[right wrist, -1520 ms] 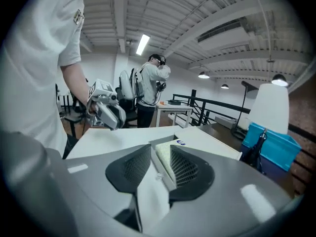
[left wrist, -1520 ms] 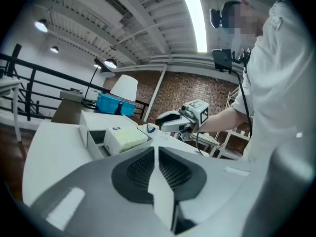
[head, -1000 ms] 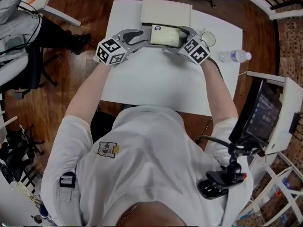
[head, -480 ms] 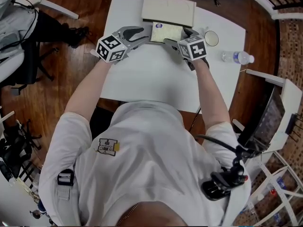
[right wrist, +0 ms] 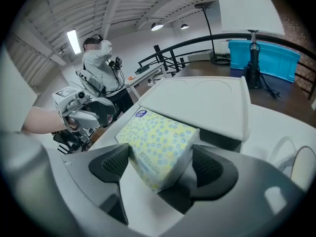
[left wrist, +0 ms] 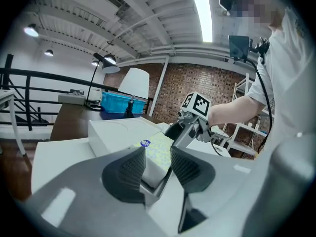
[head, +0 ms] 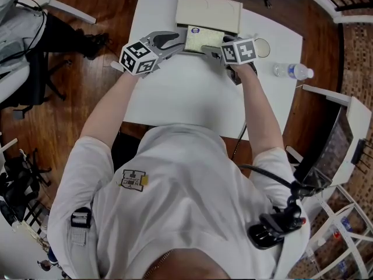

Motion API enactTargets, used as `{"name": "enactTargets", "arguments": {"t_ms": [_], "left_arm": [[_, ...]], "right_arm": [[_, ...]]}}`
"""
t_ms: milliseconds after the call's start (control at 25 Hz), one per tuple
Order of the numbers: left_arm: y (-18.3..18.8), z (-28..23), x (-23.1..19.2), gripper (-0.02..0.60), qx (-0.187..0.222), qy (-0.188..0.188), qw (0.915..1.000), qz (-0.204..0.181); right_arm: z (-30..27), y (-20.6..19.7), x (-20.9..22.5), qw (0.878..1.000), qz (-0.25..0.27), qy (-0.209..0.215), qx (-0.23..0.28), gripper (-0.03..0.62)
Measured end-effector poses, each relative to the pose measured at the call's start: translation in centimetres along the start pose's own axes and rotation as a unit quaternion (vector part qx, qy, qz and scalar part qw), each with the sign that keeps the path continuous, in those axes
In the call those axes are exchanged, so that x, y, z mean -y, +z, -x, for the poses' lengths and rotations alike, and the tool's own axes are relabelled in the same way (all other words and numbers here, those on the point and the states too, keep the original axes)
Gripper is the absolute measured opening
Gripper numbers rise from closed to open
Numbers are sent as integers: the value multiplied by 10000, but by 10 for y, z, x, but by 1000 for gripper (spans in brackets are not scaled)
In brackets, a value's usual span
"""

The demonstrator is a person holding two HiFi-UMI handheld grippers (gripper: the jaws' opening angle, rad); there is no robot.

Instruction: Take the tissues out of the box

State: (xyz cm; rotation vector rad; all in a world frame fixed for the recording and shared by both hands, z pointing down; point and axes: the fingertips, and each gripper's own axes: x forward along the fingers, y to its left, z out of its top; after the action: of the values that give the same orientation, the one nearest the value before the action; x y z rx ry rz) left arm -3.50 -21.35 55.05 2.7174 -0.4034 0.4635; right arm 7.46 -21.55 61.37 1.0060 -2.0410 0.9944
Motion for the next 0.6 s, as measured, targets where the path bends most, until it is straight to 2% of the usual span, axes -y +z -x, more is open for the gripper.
{"name": "enactTargets", "arguments": {"t_ms": [200, 440, 560, 600], "left_arm": [[0, 1, -1, 155, -9, 31, 10000, 6], [-2, 0, -3, 155, -56, 60, 10000, 33], [-4, 2, -3, 155, -43, 90, 9999, 36], [-4, 2, -2, 155, -36, 97, 9999, 41]], "right_arm": [[-1, 2, -2, 9999, -38, 133, -104, 376], [-1, 3, 0, 9997, -41, 246, -88, 382], [-1, 2, -3, 9994, 92, 310, -122, 416], [-1, 0, -5, 9990, 225, 340, -195, 473]]}}
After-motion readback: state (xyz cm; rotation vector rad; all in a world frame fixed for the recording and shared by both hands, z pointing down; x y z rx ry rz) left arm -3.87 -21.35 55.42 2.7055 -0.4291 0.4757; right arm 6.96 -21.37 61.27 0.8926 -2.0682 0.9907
